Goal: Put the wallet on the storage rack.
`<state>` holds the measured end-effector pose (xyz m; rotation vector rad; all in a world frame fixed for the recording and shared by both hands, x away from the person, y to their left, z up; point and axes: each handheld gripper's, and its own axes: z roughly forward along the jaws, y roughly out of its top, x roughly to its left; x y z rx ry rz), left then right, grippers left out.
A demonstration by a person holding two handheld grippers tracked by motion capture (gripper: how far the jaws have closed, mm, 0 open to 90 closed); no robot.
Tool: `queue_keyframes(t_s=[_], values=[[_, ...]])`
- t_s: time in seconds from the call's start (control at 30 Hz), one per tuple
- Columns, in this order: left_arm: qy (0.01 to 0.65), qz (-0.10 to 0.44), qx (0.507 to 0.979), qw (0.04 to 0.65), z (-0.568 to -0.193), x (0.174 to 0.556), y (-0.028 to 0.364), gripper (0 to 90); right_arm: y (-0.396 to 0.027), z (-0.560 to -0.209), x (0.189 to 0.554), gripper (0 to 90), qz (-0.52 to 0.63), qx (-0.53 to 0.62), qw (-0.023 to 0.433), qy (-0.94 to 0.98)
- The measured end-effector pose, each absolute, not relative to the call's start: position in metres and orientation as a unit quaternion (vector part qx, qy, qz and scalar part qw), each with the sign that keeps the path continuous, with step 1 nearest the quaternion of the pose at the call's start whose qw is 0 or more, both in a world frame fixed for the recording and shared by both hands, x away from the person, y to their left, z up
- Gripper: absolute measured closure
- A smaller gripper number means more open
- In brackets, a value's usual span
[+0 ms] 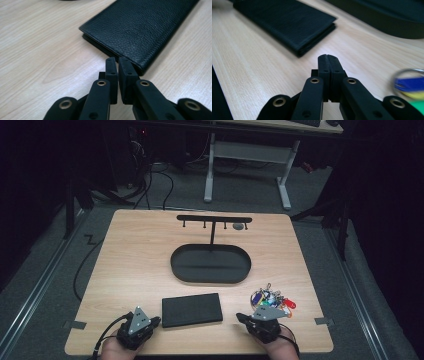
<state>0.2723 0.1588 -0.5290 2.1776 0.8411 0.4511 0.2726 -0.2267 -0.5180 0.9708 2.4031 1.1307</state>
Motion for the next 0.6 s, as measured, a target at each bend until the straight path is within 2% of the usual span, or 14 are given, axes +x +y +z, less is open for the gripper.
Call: queue_keyframes(t_s=[0.2, 0.4, 0.6], values=[[0.310, 0.183, 0.858, 0.367, -0.530, 0.261, 0.151, 86.4, -0.213, -0.527, 0.281, 90.0, 0.364, 0.336, 0.143, 0.857], [0.291, 0.186, 0.867, 0.360, -0.530, 0.246, 0.139, 84.9, -0.204, -0.527, 0.291, 90.0, 0.350, 0.339, 0.163, 0.858], [0.315, 0.190, 0.856, 0.364, -0.532, 0.240, 0.148, 81.8, -0.185, -0.528, 0.320, 90.0, 0.352, 0.345, 0.166, 0.854]])
